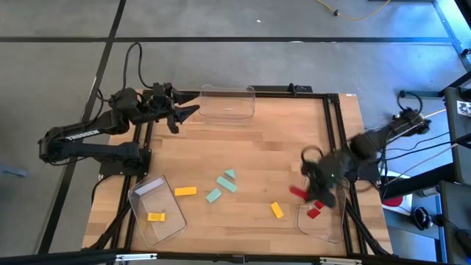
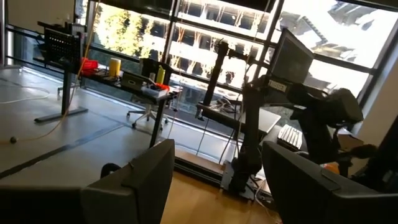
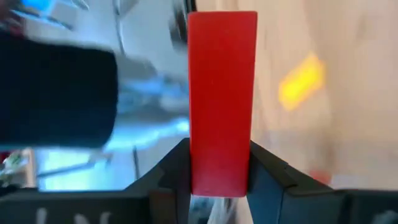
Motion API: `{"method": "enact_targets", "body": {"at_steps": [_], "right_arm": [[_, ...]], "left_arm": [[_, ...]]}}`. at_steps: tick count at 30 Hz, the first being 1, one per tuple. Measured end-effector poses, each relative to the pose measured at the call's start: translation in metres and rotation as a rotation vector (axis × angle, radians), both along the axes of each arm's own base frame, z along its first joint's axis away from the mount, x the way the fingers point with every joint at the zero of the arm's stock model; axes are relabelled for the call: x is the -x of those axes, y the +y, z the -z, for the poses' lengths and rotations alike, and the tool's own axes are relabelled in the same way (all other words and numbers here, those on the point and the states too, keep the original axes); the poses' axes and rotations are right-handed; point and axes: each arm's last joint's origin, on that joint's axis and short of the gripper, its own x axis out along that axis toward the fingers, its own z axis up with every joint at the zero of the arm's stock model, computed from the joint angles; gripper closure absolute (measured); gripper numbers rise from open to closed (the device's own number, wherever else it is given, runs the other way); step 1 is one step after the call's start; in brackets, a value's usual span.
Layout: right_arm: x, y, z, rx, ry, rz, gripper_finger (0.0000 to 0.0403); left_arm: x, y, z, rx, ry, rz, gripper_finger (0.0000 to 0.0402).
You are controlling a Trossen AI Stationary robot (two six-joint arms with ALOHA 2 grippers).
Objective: Sort & place blocks by color
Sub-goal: Put the red block into the right transparent bin
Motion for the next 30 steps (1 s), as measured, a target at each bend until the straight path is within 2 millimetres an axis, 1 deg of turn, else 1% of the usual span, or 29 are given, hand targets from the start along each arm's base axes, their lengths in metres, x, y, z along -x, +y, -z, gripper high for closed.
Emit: {"method": "enact_targets", "body": {"at_steps": [3, 6, 8, 10, 13, 15, 21, 25, 30], "right_arm": [[0.021, 0.021, 0.017, -0.021, 0.195, -0.002, 0.0294], [0.040, 0.033, 0.040, 0.010, 0.364, 0.028, 0.0294], [0.048, 0.034, 0.057, 0.050, 0.433, 0.098, 0.0294], [0.052, 0.032, 0.076, 0.093, 0.486, 0.199, 0.0294], [0.056, 0.026, 0.099, 0.125, 0.562, 0.327, 0.0294], [0.059, 0.023, 0.112, 0.130, 0.604, 0.371, 0.0294], [0.060, 0.020, 0.134, 0.107, 0.607, 0.447, 0.0294], [0.062, 0.017, 0.142, 0.125, 0.627, 0.468, 0.0294], [0.063, 0.015, 0.146, 0.144, 0.605, 0.487, 0.0292]], "left_arm": [[0.000, 0.000, 0.000, 0.000, -0.001, 0.000, 0.0169], [0.000, 0.000, 0.000, 0.002, -0.001, -0.013, 0.0169], [0.000, 0.001, 0.000, 0.003, -0.001, -0.020, 0.0169], [0.000, 0.001, 0.000, 0.003, -0.002, -0.021, 0.0169], [0.000, 0.001, 0.000, 0.004, -0.002, -0.021, 0.0169], [0.000, 0.001, 0.000, 0.004, -0.001, -0.021, 0.0169], [0.000, 0.001, 0.000, 0.006, -0.002, -0.030, 0.0169], [0.000, 0.001, 0.000, 0.008, -0.003, -0.044, 0.0169], [0.000, 0.001, -0.001, 0.007, -0.010, -0.045, 0.0169]]}}
